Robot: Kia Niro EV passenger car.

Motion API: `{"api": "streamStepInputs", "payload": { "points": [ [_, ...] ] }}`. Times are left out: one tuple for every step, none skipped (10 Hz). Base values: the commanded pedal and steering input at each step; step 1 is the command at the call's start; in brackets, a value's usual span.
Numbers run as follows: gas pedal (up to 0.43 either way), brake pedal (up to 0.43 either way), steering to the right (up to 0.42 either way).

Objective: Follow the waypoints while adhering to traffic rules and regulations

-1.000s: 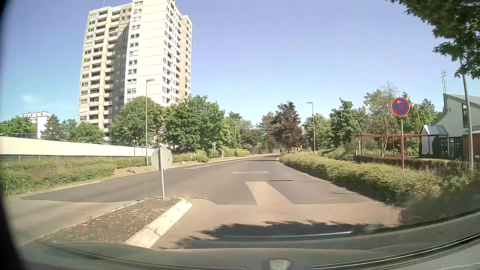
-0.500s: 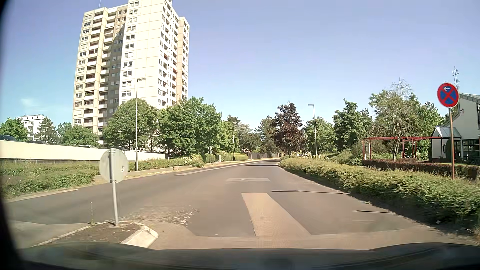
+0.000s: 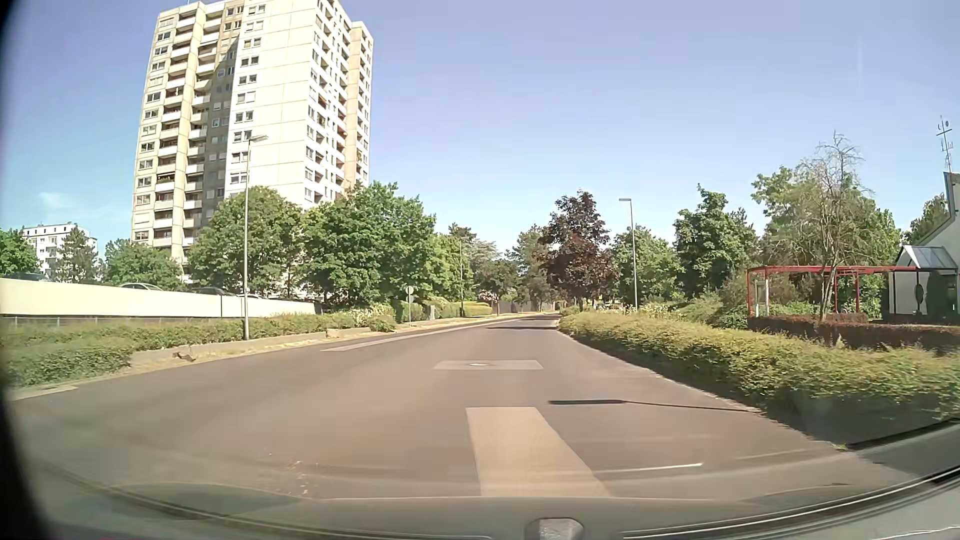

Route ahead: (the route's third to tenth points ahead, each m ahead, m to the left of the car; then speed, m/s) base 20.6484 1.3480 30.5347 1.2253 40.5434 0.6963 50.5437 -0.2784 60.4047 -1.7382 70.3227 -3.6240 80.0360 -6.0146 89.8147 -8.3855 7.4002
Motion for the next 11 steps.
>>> {"api": "streamStepInputs", "payload": {
  "points": [
    [0.409, 0.03, 0.01],
    [0.409, 0.03, 0.008],
    [0.409, 0.03, 0.006],
    [0.409, 0.03, 0.006],
    [0.409, 0.03, 0.006],
    [0.409, 0.03, 0.006],
    [0.409, 0.03, 0.006],
    [0.409, 0.03, 0.006],
    [0.409, 0.03, 0.006],
    [0.409, 0.03, 0.006],
    [0.409, 0.03, 0.006]
  ]
}}
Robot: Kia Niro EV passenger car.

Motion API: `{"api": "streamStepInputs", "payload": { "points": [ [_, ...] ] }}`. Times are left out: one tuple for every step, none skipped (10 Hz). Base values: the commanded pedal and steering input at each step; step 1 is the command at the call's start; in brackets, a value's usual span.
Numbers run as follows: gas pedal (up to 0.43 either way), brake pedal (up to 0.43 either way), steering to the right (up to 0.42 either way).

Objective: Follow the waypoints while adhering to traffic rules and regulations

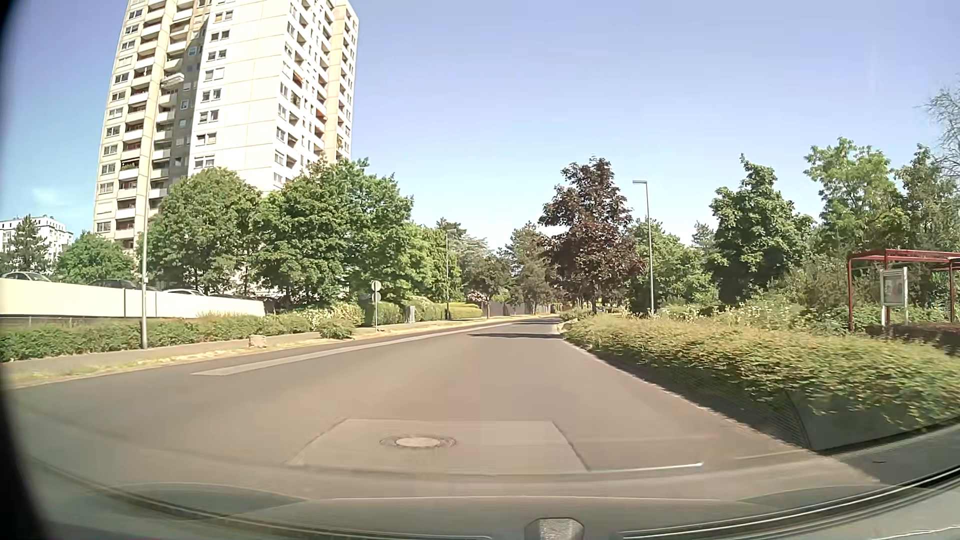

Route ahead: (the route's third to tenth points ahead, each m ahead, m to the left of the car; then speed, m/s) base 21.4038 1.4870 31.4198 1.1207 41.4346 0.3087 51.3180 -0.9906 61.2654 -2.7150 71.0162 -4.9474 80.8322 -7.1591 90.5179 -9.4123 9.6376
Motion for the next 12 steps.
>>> {"api": "streamStepInputs", "payload": {
  "points": [
    [0.409, 0.03, 0.006],
    [0.409, 0.03, 0.006],
    [0.398, 0.03, 0.006],
    [0.398, 0.03, 0.007],
    [0.398, 0.03, 0.006],
    [0.37, 0.03, 0.007],
    [0.37, 0.03, 0.007],
    [0.339, 0.03, 0.007],
    [0.339, 0.03, 0.007],
    [0.22, 0.03, 0.007],
    [0.098, 0.03, 0.008],
    [0.0, 0.03, 0.008]
  ]
}}
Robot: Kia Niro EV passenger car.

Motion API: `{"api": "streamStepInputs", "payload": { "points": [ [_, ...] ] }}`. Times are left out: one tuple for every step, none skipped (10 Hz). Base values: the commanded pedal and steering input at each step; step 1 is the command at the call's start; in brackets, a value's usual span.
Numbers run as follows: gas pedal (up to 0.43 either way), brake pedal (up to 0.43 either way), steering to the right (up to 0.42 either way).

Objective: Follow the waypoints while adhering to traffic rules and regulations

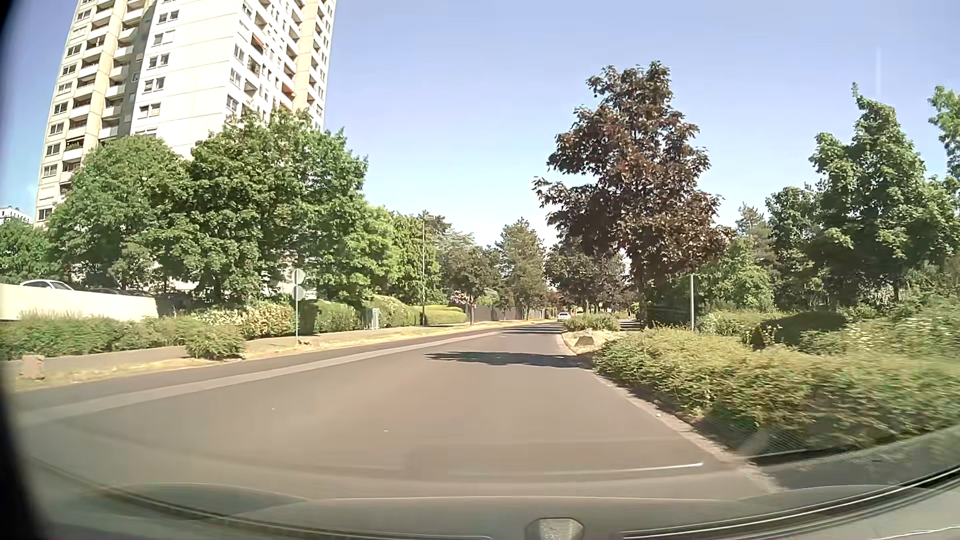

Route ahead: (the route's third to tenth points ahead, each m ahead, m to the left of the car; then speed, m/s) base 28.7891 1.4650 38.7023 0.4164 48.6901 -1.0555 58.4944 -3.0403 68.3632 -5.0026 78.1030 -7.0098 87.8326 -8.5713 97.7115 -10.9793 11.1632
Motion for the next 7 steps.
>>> {"api": "streamStepInputs", "payload": {
  "points": [
    [0.0, 0.03, 0.008],
    [0.0, 0.03, 0.008],
    [0.0, 0.03, 0.008],
    [0.0, 0.03, 0.008],
    [0.0, 0.03, 0.008],
    [0.0, 0.03, 0.008],
    [0.0, 0.03, 0.008]
  ]
}}
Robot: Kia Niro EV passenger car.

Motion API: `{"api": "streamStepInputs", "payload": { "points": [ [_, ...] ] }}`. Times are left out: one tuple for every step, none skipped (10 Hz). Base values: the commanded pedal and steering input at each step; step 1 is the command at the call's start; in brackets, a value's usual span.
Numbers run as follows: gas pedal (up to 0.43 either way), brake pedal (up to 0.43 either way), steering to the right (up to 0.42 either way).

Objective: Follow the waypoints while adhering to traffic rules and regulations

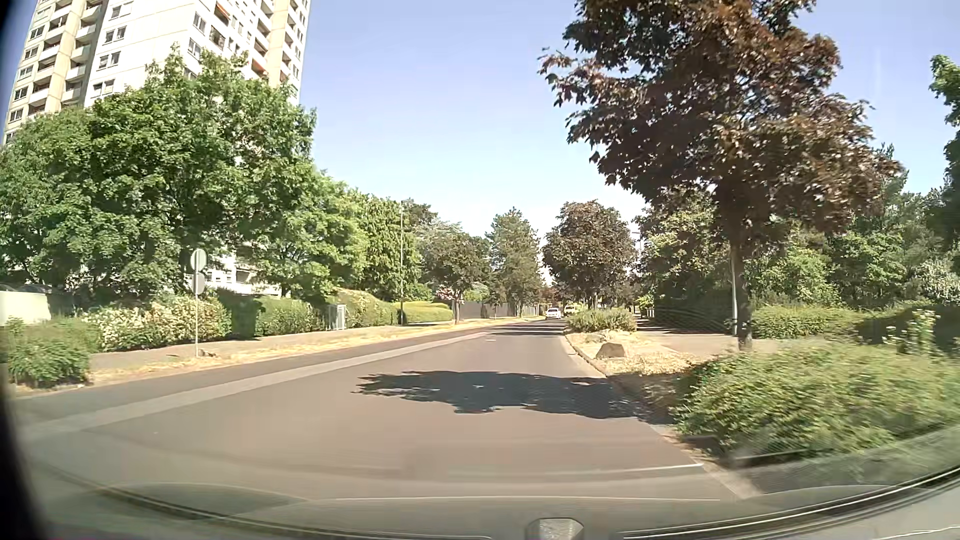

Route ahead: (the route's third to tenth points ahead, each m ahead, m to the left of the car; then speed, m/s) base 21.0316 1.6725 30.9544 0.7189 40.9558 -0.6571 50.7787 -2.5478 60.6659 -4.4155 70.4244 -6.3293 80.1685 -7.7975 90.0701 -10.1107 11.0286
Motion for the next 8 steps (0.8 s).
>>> {"api": "streamStepInputs", "payload": {
  "points": [
    [0.0, 0.03, 0.009],
    [0.0, 0.03, 0.008],
    [0.0, 0.03, 0.008],
    [0.0, 0.03, 0.009],
    [0.0, 0.03, 0.009],
    [0.0, 0.03, 0.009],
    [0.0, 0.03, 0.01],
    [0.0, 0.03, 0.013]
  ]
}}
